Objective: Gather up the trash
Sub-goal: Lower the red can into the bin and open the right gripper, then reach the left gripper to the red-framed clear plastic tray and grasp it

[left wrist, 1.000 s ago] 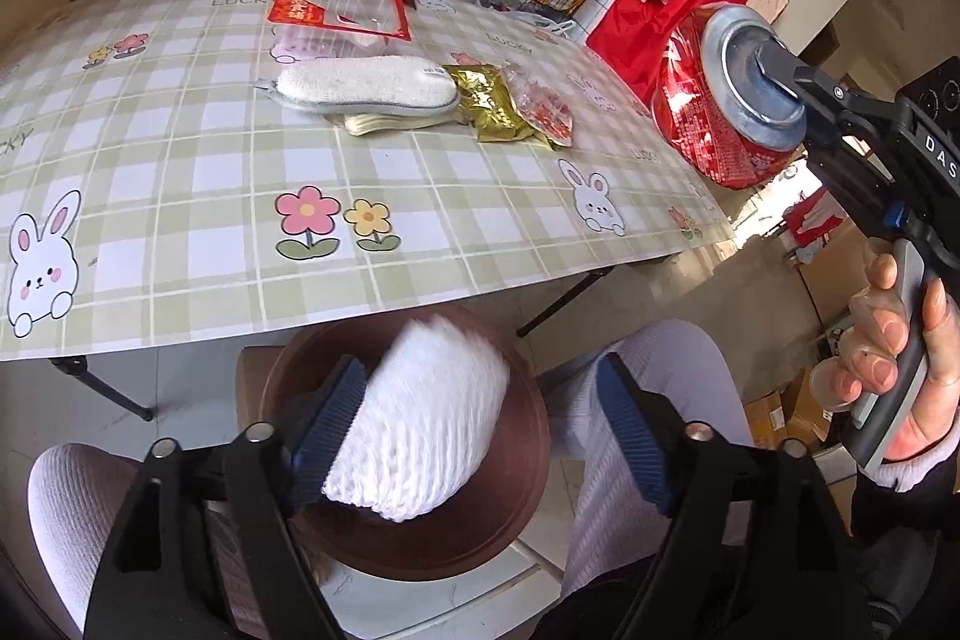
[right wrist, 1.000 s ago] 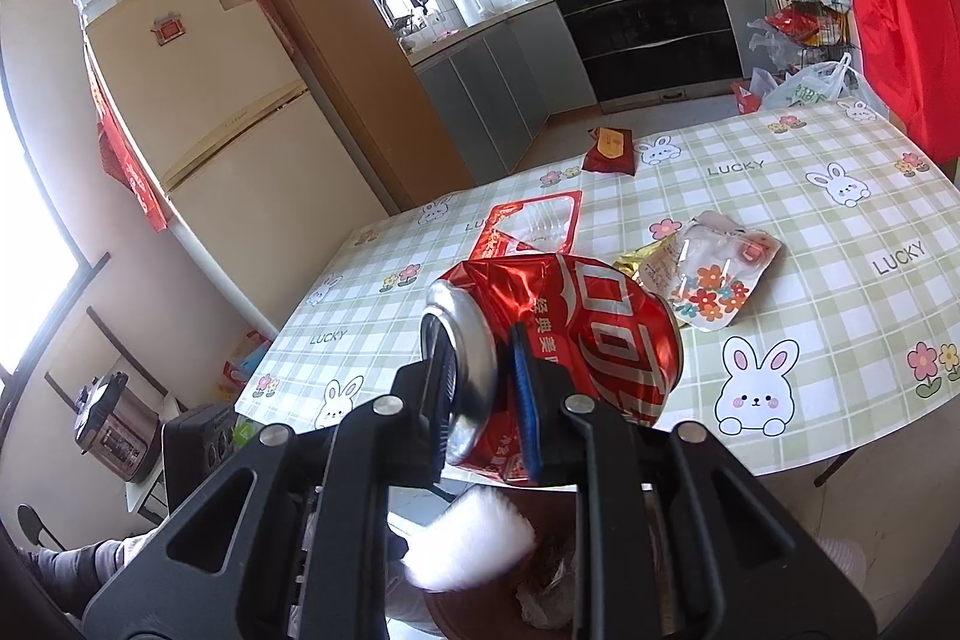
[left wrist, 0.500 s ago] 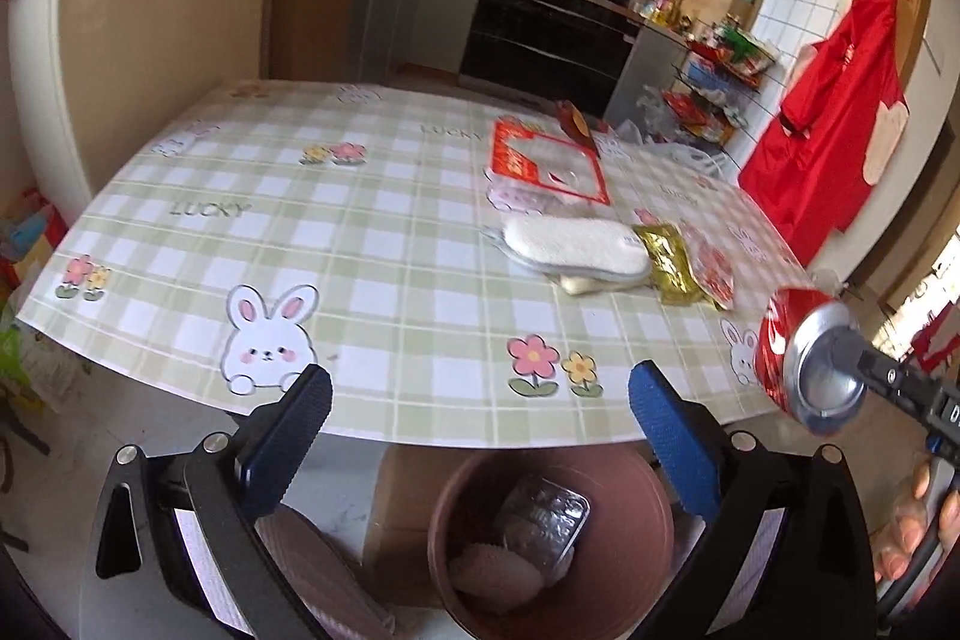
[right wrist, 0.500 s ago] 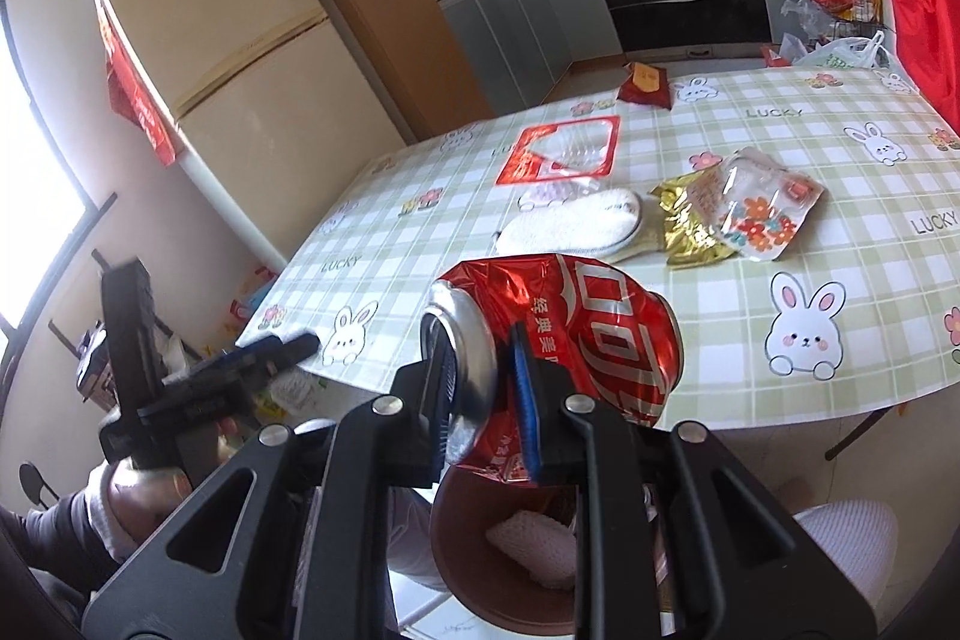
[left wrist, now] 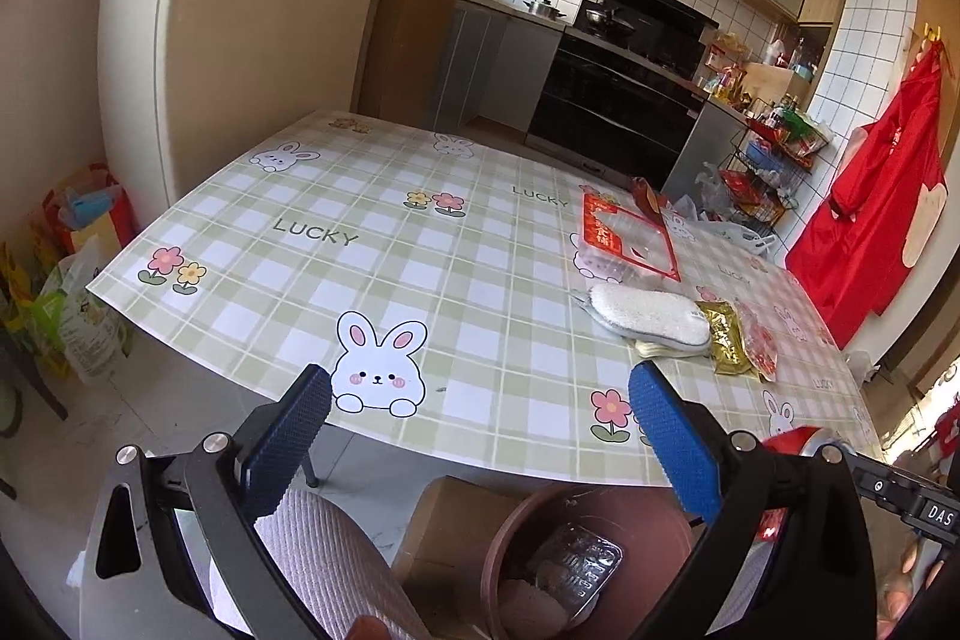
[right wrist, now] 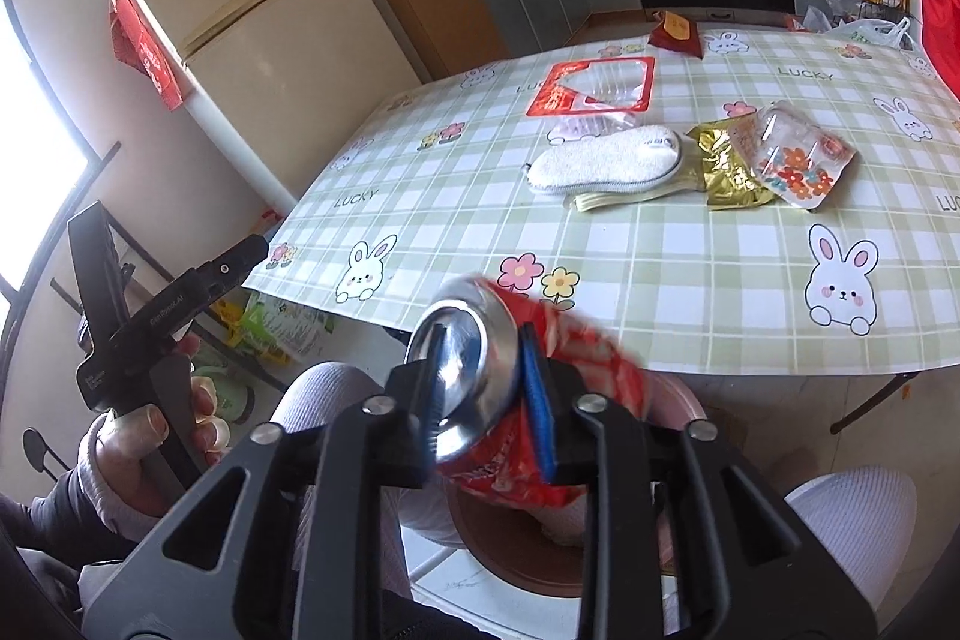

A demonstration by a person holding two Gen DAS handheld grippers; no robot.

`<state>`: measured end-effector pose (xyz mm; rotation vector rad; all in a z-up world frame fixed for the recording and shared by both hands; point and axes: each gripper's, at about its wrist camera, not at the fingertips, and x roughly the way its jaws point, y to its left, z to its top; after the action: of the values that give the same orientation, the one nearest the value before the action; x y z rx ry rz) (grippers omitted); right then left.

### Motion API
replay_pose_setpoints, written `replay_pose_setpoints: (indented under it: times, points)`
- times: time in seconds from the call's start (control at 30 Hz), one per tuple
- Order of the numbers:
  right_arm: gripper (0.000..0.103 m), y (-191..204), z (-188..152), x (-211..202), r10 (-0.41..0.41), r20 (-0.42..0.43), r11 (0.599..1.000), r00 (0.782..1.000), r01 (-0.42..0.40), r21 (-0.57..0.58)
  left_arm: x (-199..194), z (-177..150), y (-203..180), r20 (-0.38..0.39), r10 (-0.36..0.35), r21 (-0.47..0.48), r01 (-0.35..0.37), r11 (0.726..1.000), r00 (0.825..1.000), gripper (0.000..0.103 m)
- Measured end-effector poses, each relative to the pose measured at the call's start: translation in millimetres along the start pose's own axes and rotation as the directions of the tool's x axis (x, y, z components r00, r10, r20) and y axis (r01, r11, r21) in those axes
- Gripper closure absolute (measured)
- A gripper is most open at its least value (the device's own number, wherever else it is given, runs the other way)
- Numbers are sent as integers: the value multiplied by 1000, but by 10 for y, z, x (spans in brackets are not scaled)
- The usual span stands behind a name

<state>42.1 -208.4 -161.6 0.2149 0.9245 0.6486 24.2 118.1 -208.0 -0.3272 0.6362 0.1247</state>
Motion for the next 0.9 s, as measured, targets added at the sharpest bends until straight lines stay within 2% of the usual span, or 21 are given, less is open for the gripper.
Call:
replay_pose_setpoints:
  times: [0.07, 0.1, 0.17, 0.23, 0.37, 0.53, 0.67, 0.77, 0.9]
  points:
    - [59, -3, -7, 9, -6, -6, 1000, 1000, 6, 6, 9, -15, 14, -13, -10, -1, 10, 1000, 1000, 6]
    - [45, -14, -10, 13, -16, -7, 1000, 1000, 16, 12, 24, -26, 21, -19, -15, -4, 15, 1000, 1000, 6]
    - [25, -53, -12, 8, -30, -5, 999, 1000, 30, 32, 32, -41, 25, -24, -21, -4, 21, 1000, 1000, 6]
    - [11, -122, -18, 10, -49, -4, 997, 999, 49, 63, 35, -53, 7, -25, -26, 8, 26, 1000, 999, 6]
    - [7, -299, -35, 37, -128, -18, 982, 992, 130, 137, 48, -72, -71, -29, -32, 44, 33, 998, 999, 6]
    - [6, -472, -84, 60, -185, -27, 964, 982, 187, 192, 74, -125, -171, -40, -42, 95, 45, 994, 998, 6]
    - [6, -527, -96, 47, -240, -6, 955, 971, 238, 178, 130, -181, -252, -68, -41, 136, 50, 989, 997, 6]
    - [6, -565, -89, 18, -302, 25, 945, 953, 296, 141, 179, -185, -310, -111, -97, 138, 112, 984, 989, 6]
    - [6, -658, -28, -11, -358, 48, 931, 933, 352, 100, 217, -112, -483, -105, -128, 202, 147, 968, 986, 6]
